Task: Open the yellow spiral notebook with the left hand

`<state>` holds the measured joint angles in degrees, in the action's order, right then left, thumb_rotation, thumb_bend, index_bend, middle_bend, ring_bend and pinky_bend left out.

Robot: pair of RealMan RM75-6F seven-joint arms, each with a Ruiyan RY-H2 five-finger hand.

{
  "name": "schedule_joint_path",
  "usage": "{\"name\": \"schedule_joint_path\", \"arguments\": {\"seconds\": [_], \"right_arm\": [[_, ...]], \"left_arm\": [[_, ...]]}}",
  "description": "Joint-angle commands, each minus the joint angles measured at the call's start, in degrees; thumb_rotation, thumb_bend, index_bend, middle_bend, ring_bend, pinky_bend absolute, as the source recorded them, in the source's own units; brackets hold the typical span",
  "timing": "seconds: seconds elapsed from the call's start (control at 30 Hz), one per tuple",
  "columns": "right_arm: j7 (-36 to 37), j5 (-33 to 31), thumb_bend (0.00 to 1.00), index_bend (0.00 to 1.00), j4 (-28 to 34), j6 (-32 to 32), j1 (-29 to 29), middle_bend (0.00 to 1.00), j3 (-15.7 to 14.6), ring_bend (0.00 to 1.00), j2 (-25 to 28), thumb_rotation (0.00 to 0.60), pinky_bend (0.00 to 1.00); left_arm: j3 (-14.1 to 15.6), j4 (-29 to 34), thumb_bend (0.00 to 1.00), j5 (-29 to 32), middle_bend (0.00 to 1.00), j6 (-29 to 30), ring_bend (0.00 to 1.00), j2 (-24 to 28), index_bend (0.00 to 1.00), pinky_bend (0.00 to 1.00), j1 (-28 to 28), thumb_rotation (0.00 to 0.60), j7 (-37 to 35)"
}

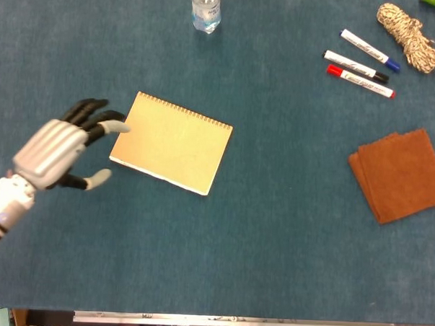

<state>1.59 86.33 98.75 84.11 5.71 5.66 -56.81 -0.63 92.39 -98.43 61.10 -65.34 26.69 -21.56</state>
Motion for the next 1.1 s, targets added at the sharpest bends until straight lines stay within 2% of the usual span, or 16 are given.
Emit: {"name": "schedule_joint_path", "arguments": {"seconds": [0.03,0.1,0.17,0.2,0.4,0.67,1.1], "right_arm": [[-0.35,0.01,0.19,0.38,0.04,-0.43,0.22,0.3,-0.21,0.19,-0.3,0.6,0.3],[-0.46,-0.01,0.19,0.38,0.05,-0.81,0.36,0.3,-0.38,0.19,-0.55,0.6,0.3],[-0.58,0.12,0.19,0.38,0.01,-0.95,0.42,0.3,-0.56,0.19,-0.76,0.6,0.3],[-0.61,0.2,0.19,0.38,0.02,-0.93,0.42,0.3,-0.63,0.19,-0.81,0.6,0.3],[-0.41,0.23,0.19,0.38,-0.16,-0.67,0.25,0.3,-0.82,0.19,-0.73,0.6,0.3],[0.25,-0.14,0.19,0.38,-1.14,-1.41,0.57,0.3,-0.97,0.19,-1.25,0.6,0.3],[1.31,-0.96,0.19,0.38,-2.69,-2.42,1.14,0.3,-0.88,0.19,-1.89,0.6,0.3]], "left_arm": [[-1.07,0.23,0.27,1.7,0.16,-5.19,0.0,-2.57,0.22,0.0,4.13,0.579,1.29],[-1.79,0.22,0.27,3.39,0.16,-7.61,0.0,-4.08,0.22,0.0,5.73,0.524,2.94],[-2.68,-0.26,0.26,5.1,0.15,-9.43,0.0,-6.09,0.21,0.0,7.22,0.409,5.55],[-3.07,-0.62,0.26,5.93,0.15,-10.0,0.0,-7.0,0.21,0.0,7.71,0.378,6.91],[-4.78,-2.26,0.26,11.46,0.15,-14.06,0.0,-11.65,0.2,0.0,10.82,0.274,14.48],[-5.96,-4.96,0.26,18.84,0.15,-19.23,0.0,-15.79,0.19,0.0,14.72,0.225,22.03],[-7.94,-9.25,0.26,28.68,0.16,-22.7,0.0,-23.16,0.19,0.0,20.34,0.216,29.64]]}}
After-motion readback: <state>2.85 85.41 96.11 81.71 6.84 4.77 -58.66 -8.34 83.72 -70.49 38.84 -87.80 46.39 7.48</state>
